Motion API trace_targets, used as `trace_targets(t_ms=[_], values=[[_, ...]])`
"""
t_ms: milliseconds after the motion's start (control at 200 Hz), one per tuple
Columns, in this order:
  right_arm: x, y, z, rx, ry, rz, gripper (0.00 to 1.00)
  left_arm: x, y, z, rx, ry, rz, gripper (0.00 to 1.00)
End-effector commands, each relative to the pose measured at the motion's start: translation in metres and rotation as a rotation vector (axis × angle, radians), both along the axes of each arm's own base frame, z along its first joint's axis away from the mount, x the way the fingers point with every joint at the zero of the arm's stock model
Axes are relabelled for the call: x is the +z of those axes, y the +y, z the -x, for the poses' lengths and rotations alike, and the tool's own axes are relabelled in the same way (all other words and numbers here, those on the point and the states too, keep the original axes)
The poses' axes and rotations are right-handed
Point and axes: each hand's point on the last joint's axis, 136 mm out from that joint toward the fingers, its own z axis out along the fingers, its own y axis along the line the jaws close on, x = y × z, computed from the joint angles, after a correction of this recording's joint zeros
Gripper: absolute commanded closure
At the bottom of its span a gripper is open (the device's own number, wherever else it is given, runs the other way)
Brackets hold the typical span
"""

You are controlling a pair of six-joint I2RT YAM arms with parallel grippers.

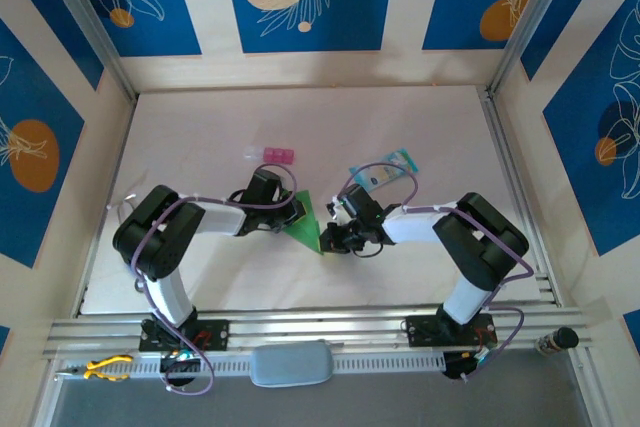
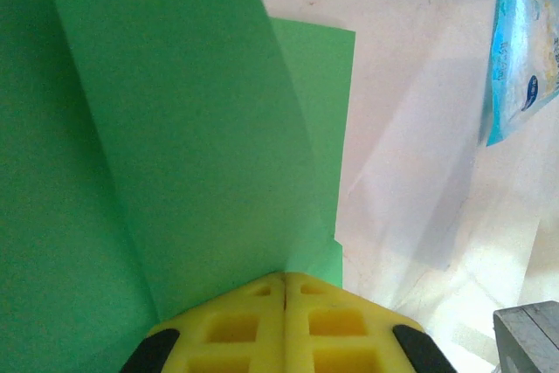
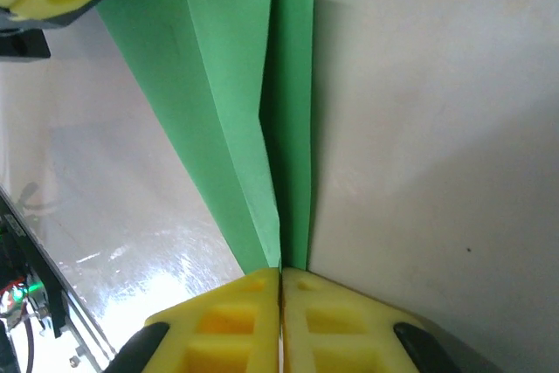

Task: Fold a paper plane with a square sheet of paper (pick it up from the middle)
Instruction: Fourth fold the wing at the center of the table.

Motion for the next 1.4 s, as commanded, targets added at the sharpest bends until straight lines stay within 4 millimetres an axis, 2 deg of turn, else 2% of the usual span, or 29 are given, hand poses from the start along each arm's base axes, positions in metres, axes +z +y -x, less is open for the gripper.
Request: trace_targets(t_ms=[0,285,590,715,850,1081,1236,1396], values=[[-0.014,-0.016,0.03,0.04,0.104,0.065,0.95,-0.026,0.015,0.016,0.014,0.077,-0.087,0.97],[-0.009,-0.017,0.029,0.034,0.091,0.069,0.89,-0.026,0.015,0.016,0.013,0.08,-0.09,0.97],[-0.016,-0.021,0.032,0.044,0.097,0.108,0.94,-0.026,0.015,0.016,0.01,0.081,-0.088,0.97],[-0.01,-0.018,0.032,0.051,0.094,0.091,0.91,-0.026,0.014,0.016,0.01,0.081,-0.087,0.97],[-0.014,-0.021,0.036,0.056,0.11,0.106,0.89,-0.026,0.015,0.016,0.011,0.081,-0.087,0.97],[-0.013,-0.025,0.035,0.05,0.097,0.115,0.95,-0.026,0.015,0.016,0.013,0.08,-0.089,0.97],[0.0,-0.023,0.028,0.031,0.067,0.096,0.88,-0.026,0.015,0.016,0.013,0.082,-0.09,0.97],[0.036,-0.017,0.005,-0.034,0.024,-0.017,0.82,-0.027,0.016,0.017,0.012,0.081,-0.094,0.97]])
